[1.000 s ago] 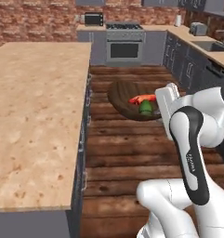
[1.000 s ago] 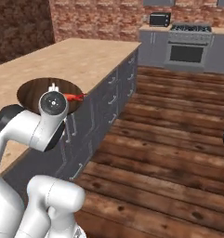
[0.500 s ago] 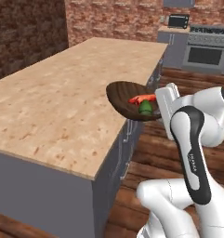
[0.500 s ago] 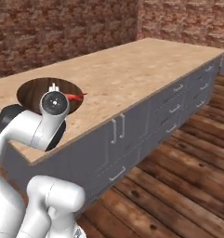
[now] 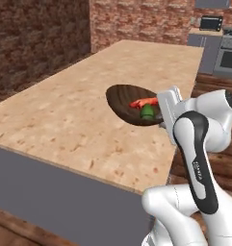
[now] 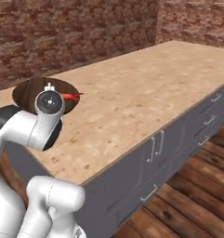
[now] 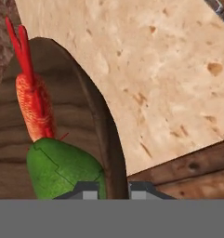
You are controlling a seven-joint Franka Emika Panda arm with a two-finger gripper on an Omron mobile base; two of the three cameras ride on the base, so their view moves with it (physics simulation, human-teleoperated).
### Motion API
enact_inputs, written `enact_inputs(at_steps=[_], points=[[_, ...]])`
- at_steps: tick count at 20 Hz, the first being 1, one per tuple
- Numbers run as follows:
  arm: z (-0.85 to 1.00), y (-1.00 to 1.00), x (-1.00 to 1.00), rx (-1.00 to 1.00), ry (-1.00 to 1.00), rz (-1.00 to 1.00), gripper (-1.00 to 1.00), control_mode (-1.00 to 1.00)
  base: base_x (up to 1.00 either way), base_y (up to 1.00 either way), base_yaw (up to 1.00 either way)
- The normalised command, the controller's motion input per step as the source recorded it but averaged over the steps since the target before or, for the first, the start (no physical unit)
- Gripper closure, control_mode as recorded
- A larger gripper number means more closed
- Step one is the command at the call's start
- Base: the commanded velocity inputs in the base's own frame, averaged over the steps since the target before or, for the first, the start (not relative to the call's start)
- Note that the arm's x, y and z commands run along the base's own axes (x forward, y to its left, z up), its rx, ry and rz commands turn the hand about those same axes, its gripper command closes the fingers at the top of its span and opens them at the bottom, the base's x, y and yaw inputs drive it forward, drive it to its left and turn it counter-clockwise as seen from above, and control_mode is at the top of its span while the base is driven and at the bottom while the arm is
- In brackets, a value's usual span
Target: The microwave is finished heating the fish and avocado. Take the bowl containing the food and place it on the dining counter.
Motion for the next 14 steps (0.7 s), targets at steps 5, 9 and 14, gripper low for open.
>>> enact_inputs(at_steps=[5, 9, 14], points=[[0.00, 0.00, 0.00, 0.00, 0.00, 0.00, 1.00, 1.00, 0.06, 1.00, -0.11], [0.00, 0.00, 0.00, 0.00, 0.00, 0.00, 1.00, 1.00, -0.03, 1.00, -0.31], [0.00, 0.00, 0.00, 0.00, 0.00, 0.00, 1.00, 1.00, 0.08, 1.00, -0.38]])
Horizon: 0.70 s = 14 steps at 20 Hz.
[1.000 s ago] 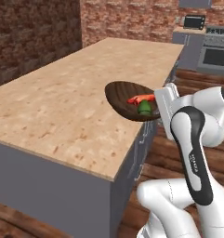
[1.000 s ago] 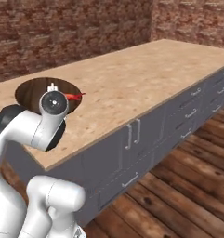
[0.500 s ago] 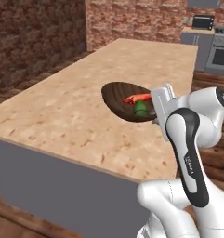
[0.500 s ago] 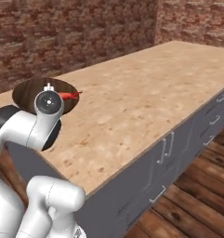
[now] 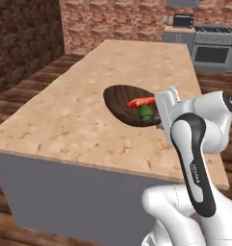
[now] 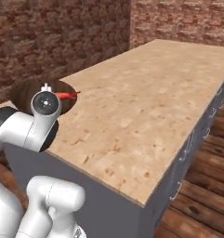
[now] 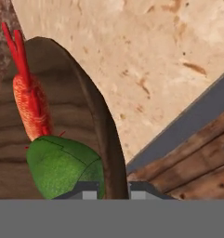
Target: The microwave is finished heating the fish and avocado. Take the bowl containing the food and place it on the dining counter.
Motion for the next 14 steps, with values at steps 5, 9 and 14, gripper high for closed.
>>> enact_inputs(at_steps=[5, 9, 14], points=[[0.00, 0.00, 0.00, 0.00, 0.00, 0.00, 1.00, 1.00, 0.67, 1.00, -0.46], [0.00, 0.00, 0.00, 0.00, 0.00, 0.00, 1.00, 1.00, 0.68, 1.00, -0.52], [0.00, -0.02, 0.26, 0.00, -0.01, -0.02, 1.00, -1.00, 0.34, 0.47, -0.27]])
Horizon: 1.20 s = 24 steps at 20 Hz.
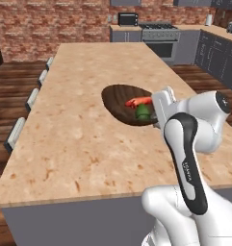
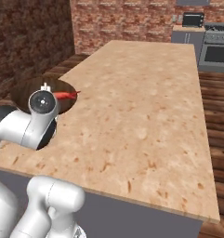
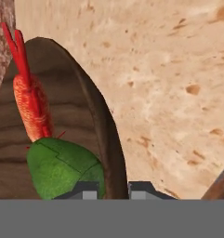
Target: The microwave is finished heating the fish and avocado. Take the bowl containing the food and place it on the dining counter.
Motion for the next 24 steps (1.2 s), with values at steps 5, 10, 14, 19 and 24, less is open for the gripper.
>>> enact_inputs(at_steps=[5, 10, 14, 19, 24], points=[[-0.21, -0.39, 0.88, 0.00, 0.03, 0.04, 1.00, -1.00, 0.00, 0.00, 0.00], [-0.34, -0.36, 1.00, 0.00, 0.11, 0.03, 1.00, -1.00, 0.00, 0.00, 0.00], [-0.47, -0.03, 1.00, -0.09, 0.18, 0.01, 1.00, -1.00, 0.00, 0.00, 0.00], [-0.46, 0.01, 1.00, -0.17, 0.19, 0.00, 1.00, -1.00, 0.00, 0.00, 0.00], [-0.41, 0.09, 0.69, -0.16, 0.08, 0.04, 1.00, -1.00, 0.00, 0.00, 0.00]])
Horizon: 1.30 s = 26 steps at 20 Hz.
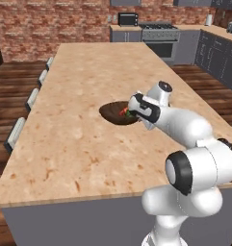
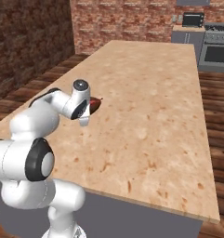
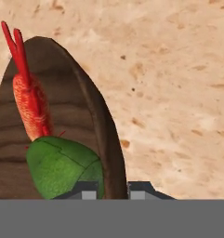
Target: The microwave is finished heating the fish and avocado. Take the bowl containing the food and place it on the dining counter.
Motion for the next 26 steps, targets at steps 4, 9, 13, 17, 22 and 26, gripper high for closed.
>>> enact_inputs(at_steps=[4, 9, 13, 17, 22, 26], points=[[-0.35, 0.24, 0.37, -0.05, 0.03, 0.00, 1.00, -1.00, 0.00, 0.00, 0.00], [-0.61, 0.24, 0.92, -0.06, 0.02, 0.00, 1.00, -1.00, 0.00, 0.00, 0.00], [-0.46, 0.17, 0.98, -0.01, 0.05, 0.00, 1.00, -1.00, 0.00, 0.00, 0.00], [-0.48, 0.12, 0.87, -0.07, 0.03, 0.00, 1.00, -1.00, 0.00, 0.00, 0.00], [-0.51, 0.03, 0.65, -0.12, 0.02, 0.00, 1.00, -1.00, 0.00, 0.00, 0.00], [-0.41, 0.00, 0.30, -0.13, 0.00, 0.00, 1.00, -1.00, 0.00, 0.00, 0.00]])
